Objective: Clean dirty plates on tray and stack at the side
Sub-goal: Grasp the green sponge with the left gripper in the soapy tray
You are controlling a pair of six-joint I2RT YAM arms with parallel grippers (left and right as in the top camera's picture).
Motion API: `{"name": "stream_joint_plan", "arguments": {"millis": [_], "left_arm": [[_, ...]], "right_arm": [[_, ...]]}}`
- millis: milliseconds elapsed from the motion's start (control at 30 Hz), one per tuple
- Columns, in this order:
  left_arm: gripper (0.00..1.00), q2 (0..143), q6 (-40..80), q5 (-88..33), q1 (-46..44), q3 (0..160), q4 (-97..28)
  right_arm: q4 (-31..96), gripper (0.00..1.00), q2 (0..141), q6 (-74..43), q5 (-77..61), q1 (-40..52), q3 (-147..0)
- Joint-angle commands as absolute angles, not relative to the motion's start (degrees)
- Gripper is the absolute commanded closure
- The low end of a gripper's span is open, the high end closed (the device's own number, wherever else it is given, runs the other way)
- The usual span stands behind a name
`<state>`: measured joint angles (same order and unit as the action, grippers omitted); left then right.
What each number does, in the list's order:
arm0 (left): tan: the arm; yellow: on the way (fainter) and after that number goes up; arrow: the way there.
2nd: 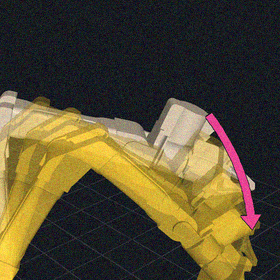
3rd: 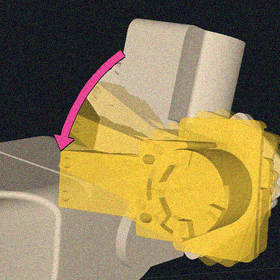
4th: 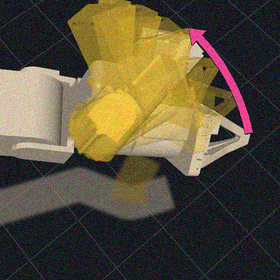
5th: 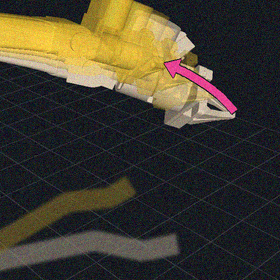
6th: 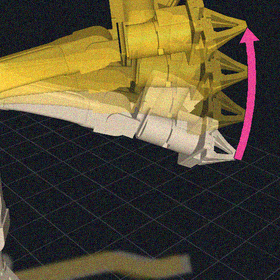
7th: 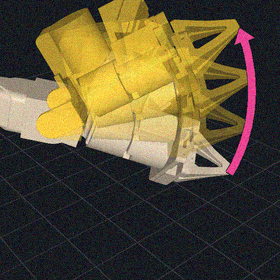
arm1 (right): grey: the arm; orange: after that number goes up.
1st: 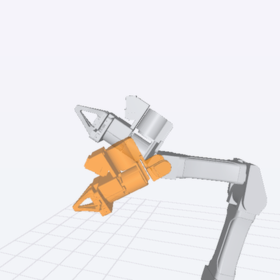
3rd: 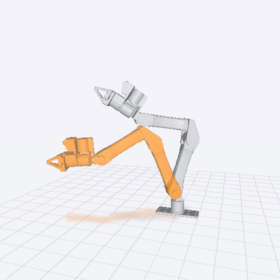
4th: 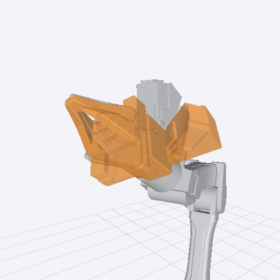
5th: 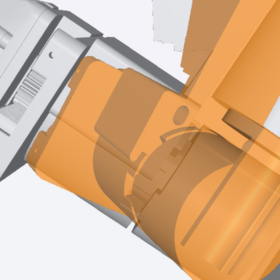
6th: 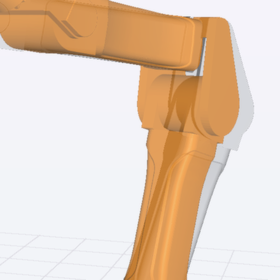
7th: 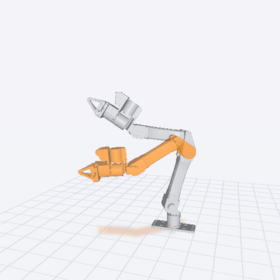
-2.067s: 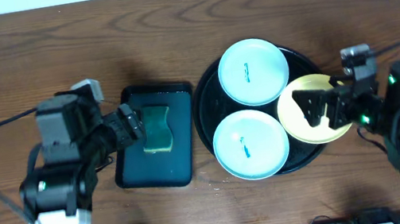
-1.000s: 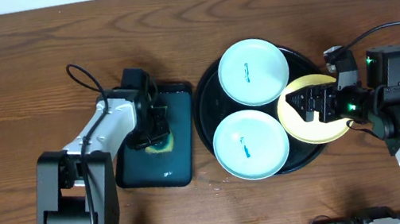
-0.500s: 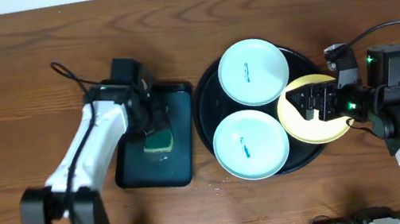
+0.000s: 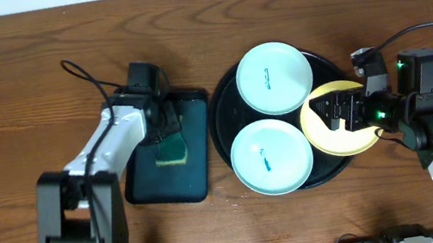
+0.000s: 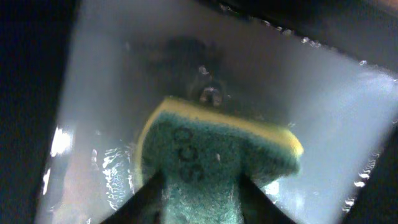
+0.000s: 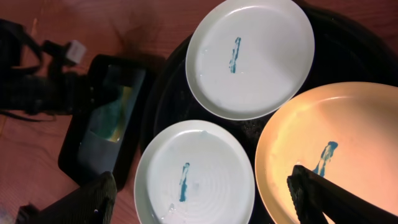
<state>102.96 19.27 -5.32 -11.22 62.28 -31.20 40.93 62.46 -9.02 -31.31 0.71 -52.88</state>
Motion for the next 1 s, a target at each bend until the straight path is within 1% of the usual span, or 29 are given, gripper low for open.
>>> {"name": "stream_joint_plan", "arguments": {"millis": [0, 67, 200, 233, 267, 300, 333, 433, 500, 633, 867, 933, 967], "left_arm": [[0.90, 105.14, 19.20, -4.47, -11.49, 61.98, -30.50], [0.92, 105.03, 19.18, -4.47, -11.49, 62.13, -30.50], [0.93, 103.02, 19.16, -4.47, -11.49, 63.68, -31.44], [0.83, 102.13, 19.16, -4.47, -11.49, 64.12, -31.88], [0.51, 101.30, 19.18, -4.47, -11.49, 64.34, -32.32], [0.30, 100.51, 19.18, -4.47, -11.49, 64.45, -32.93], [0.29, 99.63, 19.18, -4.47, -11.49, 64.47, -33.82], [0.28, 96.99, 19.20, -4.47, -11.49, 64.47, -38.26], [0.29, 95.39, 19.20, -5.48, -11.49, 64.47, -41.34], [0.38, 94.37, 19.18, -6.85, -11.53, 64.34, -44.31], [0.38, 95.72, 18.74, -5.58, -11.60, 59.37, -38.63], [0.39, 96.75, 18.74, -3.66, -11.60, 58.50, -37.54], [0.41, 97.23, 18.74, -3.51, -11.60, 58.39, -37.36]], "right_arm": [[40.49, 0.13, 62.43, -9.85, -31.51, 1.17, -53.78], [40.23, 0.13, 62.43, -9.85, -31.51, 1.17, -53.78], [39.27, 0.13, 62.41, -9.89, -31.53, 1.17, -53.78], [39.31, 0.13, 62.41, -10.26, -31.51, 1.17, -53.78], [39.42, 0.13, 62.41, -10.28, -31.53, 1.17, -53.78], [39.46, 0.13, 62.41, -10.28, -31.53, 1.17, -53.78], [39.53, 0.13, 62.41, -10.28, -31.55, 1.17, -53.78], [39.97, 0.14, 62.41, -10.26, -31.57, 1.17, -53.78], [40.60, 0.15, 62.41, -10.20, -31.53, 1.17, -53.78], [42.02, 0.16, 62.41, -10.22, -31.53, 1.17, -53.78], [43.48, 0.16, 62.43, -9.58, -31.24, 1.19, -53.78], [43.83, 0.16, 62.43, -9.61, -31.31, 1.19, -53.78], [44.21, 0.16, 62.41, -9.58, -31.29, 1.19, -53.78]]}}
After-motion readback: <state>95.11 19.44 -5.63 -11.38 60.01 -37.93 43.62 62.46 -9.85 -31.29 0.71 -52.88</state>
